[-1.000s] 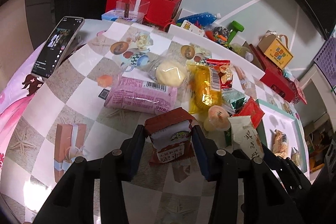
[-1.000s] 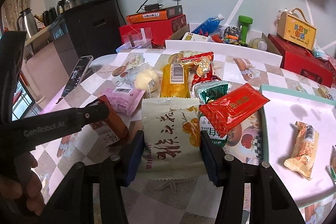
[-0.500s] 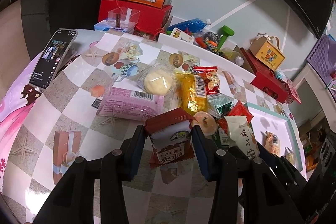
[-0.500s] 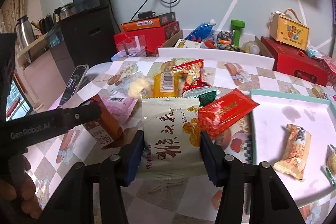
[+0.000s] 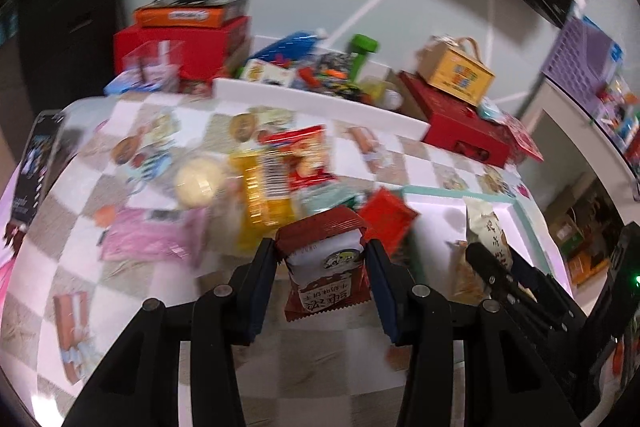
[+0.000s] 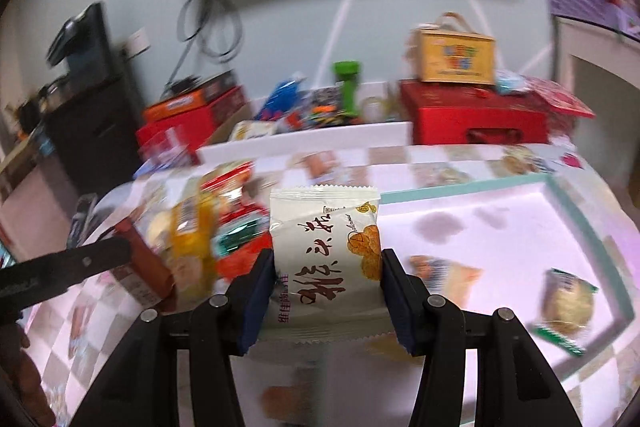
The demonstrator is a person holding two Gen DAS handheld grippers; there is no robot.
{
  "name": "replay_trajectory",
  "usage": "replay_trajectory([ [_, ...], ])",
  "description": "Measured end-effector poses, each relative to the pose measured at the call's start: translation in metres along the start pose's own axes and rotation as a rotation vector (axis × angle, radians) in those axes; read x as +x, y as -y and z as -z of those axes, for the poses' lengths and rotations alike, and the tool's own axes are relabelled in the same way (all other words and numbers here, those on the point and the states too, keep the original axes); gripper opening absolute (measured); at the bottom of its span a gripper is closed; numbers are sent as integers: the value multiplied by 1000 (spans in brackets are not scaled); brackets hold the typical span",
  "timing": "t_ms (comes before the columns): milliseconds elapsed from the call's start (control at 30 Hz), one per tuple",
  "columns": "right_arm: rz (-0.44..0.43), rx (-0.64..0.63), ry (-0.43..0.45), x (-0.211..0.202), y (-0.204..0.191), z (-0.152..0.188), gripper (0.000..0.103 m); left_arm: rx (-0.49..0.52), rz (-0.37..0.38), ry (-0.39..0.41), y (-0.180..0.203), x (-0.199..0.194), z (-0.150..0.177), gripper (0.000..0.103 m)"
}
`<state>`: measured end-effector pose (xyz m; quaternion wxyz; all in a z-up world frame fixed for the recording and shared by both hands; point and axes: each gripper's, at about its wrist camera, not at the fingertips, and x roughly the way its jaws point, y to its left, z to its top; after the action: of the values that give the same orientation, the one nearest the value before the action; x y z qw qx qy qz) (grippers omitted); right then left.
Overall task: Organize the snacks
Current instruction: 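Carry both bags over the white tray and open both tools to release them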
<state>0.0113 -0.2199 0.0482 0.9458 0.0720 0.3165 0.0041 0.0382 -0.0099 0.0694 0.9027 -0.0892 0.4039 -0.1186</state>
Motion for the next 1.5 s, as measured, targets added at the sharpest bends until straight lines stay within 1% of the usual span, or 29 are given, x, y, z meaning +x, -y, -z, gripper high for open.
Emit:
replay_trajectory([
  [200,123,99,35,-9,54,-4,55,98,59,0,48,10,-11,47],
  [300,198,134,29,-9,79,-2,55,150,99,-3,74,18,-17,47],
  [433,247,176,17,-8,102,3,55,205,140,-19,103,33,-20,47],
  [567,253,209,22,-7,115,5,55,248,166,-56,127,53,-23,47],
  [733,253,231,13,2,123,4,56,277,175,-117,144,87,-29,47],
  [933,245,253,-12,17,132,3,56,283,164,-192,153,128,-34,47],
  [1133,249,265,-29,27,139,3,56,294,162,-223,163,154,-42,47],
  [1233,259,266,-27,30,141,0,56,292,161,-231,167,163,-45,49],
  [1267,264,267,-26,30,142,-1,57,286,163,-232,167,165,-46,51],
  [1300,277,270,-24,31,143,-1,57,280,166,-234,167,165,-46,55],
  [1333,285,272,-25,31,143,-1,57,271,173,-233,166,164,-47,59],
  [1400,279,282,-27,30,145,-1,57,261,182,-224,166,159,-47,62],
  [1500,288,281,-33,28,145,-1,57,258,180,-209,164,148,-47,63],
])
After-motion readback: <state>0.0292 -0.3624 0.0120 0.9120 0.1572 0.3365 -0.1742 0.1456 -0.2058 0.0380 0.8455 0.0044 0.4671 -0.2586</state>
